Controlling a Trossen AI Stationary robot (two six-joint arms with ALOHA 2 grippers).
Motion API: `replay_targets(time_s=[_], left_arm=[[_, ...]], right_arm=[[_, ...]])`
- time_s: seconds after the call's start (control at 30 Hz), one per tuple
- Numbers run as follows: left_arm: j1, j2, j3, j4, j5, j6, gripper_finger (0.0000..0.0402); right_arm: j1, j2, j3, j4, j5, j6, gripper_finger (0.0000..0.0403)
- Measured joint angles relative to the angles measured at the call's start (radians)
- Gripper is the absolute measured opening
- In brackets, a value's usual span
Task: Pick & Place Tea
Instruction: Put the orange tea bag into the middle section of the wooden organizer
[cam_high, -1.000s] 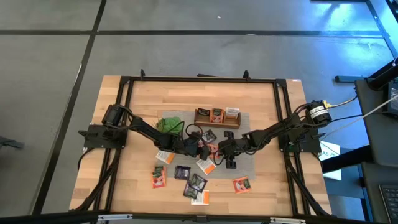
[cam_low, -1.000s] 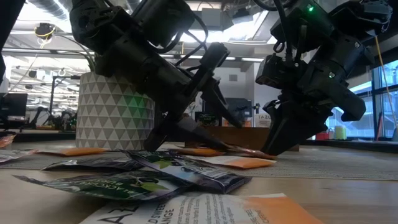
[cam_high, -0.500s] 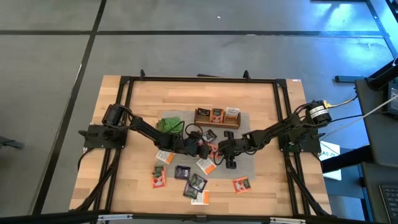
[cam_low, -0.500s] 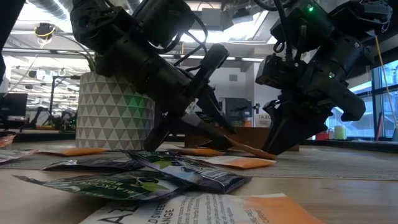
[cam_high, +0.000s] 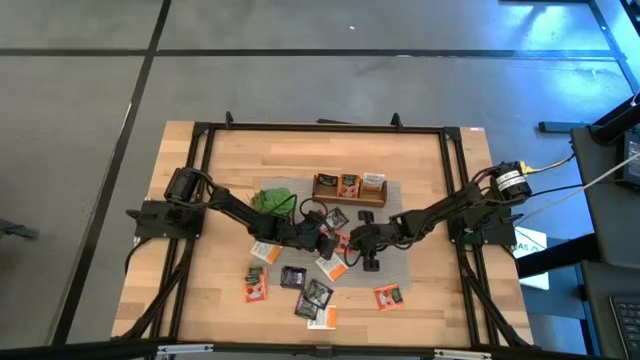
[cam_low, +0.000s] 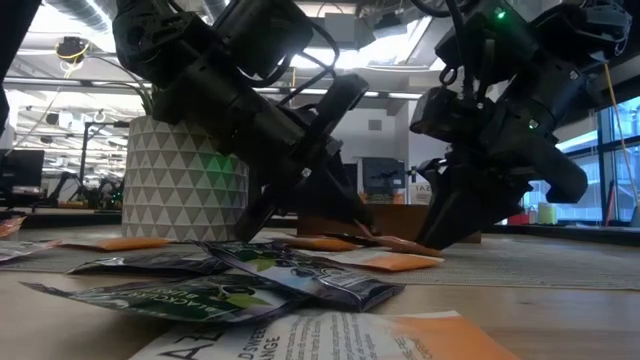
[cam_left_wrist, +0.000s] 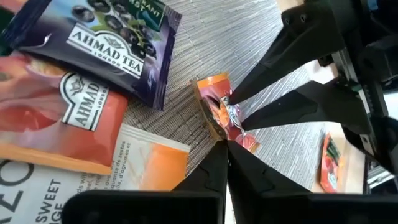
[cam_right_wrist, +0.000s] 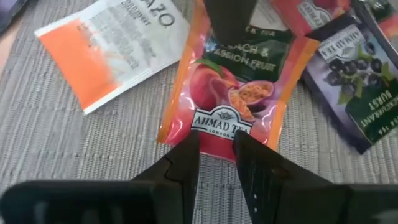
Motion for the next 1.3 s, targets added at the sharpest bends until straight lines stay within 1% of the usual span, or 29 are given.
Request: replay_targets(time_s=[0.07,0.13,0.23,0.33,0.4,0.47,0.57,0.63,0.7,0.87,0.93,1.03,1.13,1.2,1.3], left_arm=[[0.000,0.000,0.000,0.007,0.003,0.029,0.0002],[-0.003,0.000,0.000,0.013,0.005,0.064,0.0002],[-0.005,0.000,0.000,0.024,0.044,0.094,0.0002],[-0.004,0.000,0.000,0.093,0.088,0.129,0.0002],[-0.001,-0.003,0.000,0.131,0.132,0.160,0.0003],[0.005,-0.009,0.008,0.139,0.196,0.206,0.0002],[0.015,-0.013,0.036,0.135,0.304,0.260,0.0002],[0.021,-0.014,0.064,0.100,0.365,0.292,0.0002],[0.023,-0.014,0.098,0.028,0.396,0.335,0.0002],[0.021,-0.014,0.205,-0.181,0.394,0.504,0.0002],[0.018,-0.014,0.236,-0.224,0.387,0.559,0.0002],[0.013,-0.015,0.270,-0.245,0.386,0.608,0.0003],[0.012,-0.015,0.297,-0.306,0.387,0.628,0.0002],[0.012,-0.015,0.310,-0.366,0.383,0.646,0.0002],[0.012,-0.015,0.311,-0.417,0.355,0.652,0.0003]], right_arm=[[-0.002,-0.015,0.000,-0.009,-0.027,-0.018,0.0106],[-0.001,-0.044,-0.004,-0.029,-0.035,-0.001,0.0106],[0.000,-0.122,-0.003,-0.082,-0.036,0.009,0.0106],[-0.001,-0.204,-0.003,-0.172,-0.035,0.027,0.0106],[-0.001,-0.258,-0.003,-0.209,-0.034,0.030,0.0106],[-0.001,-0.303,-0.002,-0.238,-0.042,0.029,0.0106],[-0.001,-0.357,-0.001,-0.251,-0.088,0.026,0.0106],[-0.001,-0.391,-0.001,-0.248,-0.122,0.026,0.0106],[-0.001,-0.414,-0.001,-0.224,-0.160,0.038,0.0106],[0.000,-0.418,0.001,-0.142,-0.289,0.059,0.0113],[0.000,-0.406,0.001,-0.119,-0.295,0.078,0.0124],[0.000,-0.384,0.001,-0.097,-0.294,0.094,0.0147],[0.000,-0.364,0.001,-0.094,-0.262,0.160,0.0169],[0.000,-0.354,0.001,-0.100,-0.252,0.159,0.0181],[0.000,-0.340,0.001,-0.095,-0.265,0.160,0.0194]])
